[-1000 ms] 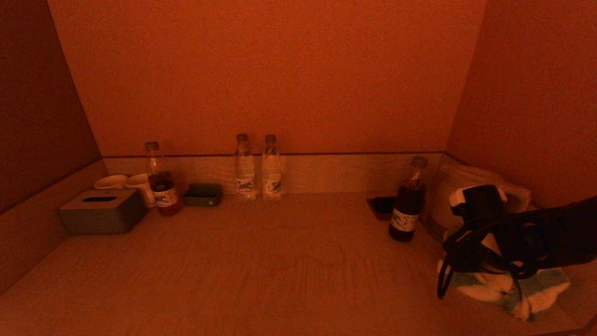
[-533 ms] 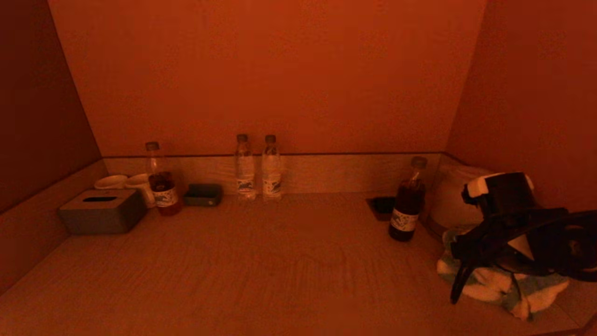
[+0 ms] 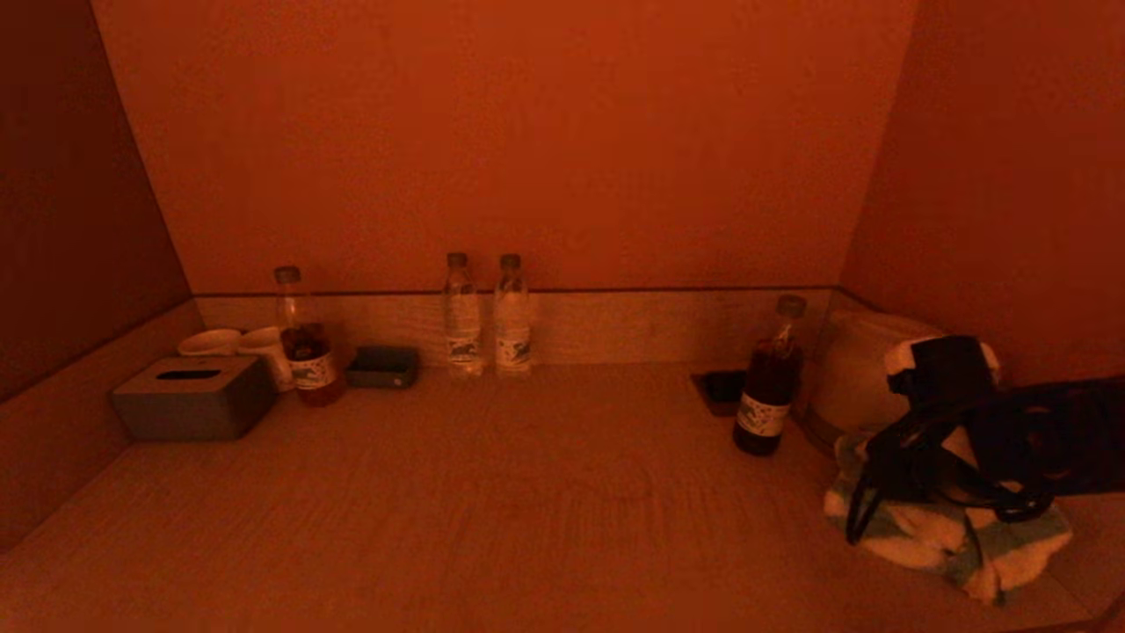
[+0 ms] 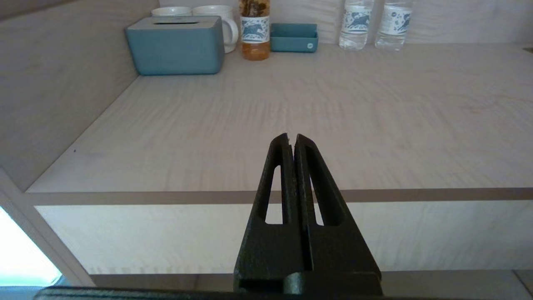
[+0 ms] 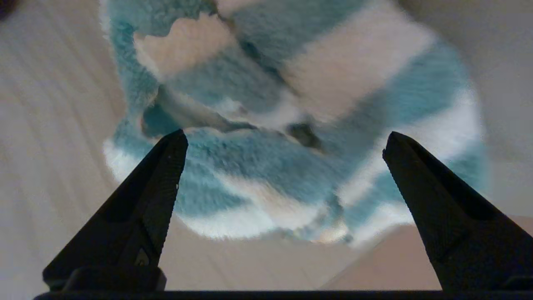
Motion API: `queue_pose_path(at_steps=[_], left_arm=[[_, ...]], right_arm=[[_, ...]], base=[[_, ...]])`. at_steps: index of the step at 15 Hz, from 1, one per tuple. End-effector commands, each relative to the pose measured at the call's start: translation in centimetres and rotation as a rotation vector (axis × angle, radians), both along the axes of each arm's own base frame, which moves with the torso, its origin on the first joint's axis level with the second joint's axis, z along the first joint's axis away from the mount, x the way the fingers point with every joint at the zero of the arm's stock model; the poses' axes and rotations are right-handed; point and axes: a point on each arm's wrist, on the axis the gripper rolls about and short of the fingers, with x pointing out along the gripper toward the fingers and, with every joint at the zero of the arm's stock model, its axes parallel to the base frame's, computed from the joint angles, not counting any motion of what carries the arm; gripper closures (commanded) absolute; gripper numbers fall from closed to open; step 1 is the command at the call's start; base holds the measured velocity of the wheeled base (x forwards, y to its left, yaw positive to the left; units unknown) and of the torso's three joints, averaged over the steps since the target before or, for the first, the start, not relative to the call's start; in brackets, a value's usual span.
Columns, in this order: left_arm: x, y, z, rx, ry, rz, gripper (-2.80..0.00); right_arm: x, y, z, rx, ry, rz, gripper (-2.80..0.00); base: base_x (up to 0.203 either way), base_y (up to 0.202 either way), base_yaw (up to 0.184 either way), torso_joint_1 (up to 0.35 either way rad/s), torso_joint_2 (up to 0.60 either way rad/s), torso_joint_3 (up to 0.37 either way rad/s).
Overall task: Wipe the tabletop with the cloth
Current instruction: Pick up the tablecloth
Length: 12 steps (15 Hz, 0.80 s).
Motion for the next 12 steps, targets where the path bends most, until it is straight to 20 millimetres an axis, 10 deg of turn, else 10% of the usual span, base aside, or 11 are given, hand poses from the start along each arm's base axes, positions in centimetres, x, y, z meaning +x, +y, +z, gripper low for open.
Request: queue_pose_path(at_steps=[1, 6, 7, 12], left_arm=[[0.0, 0.0, 0.0, -0.001, -0.001, 0.001, 0.0], [0.0, 0.0, 0.0, -0.001, -0.003, 0.001, 0.0], [0.0, 0.0, 0.0, -0.001, -0.001, 0.001, 0.0], [0.0, 0.0, 0.0, -0.001, -0.001, 0.001, 0.0]], right_arm=[[1.2, -0.5, -1.7, 0.005, 0.045, -0.021, -2.8], [2.3, -0.6, -3.1, 0.022, 0.059, -0.047, -2.8], [2.5, -0.6, -3.7, 0.028, 0.072, -0.054, 0.0], [2.8, -0.5, -4.6, 0.089, 0.079, -0.056, 0.0]], base=[[0.0, 0.0, 0.0, 0.0, 0.0, 0.0], [0.0, 0.0, 0.0, 0.0, 0.0, 0.0], [0.0, 0.0, 0.0, 0.0, 0.0, 0.0], [0.0, 0.0, 0.0, 0.0, 0.0, 0.0]])
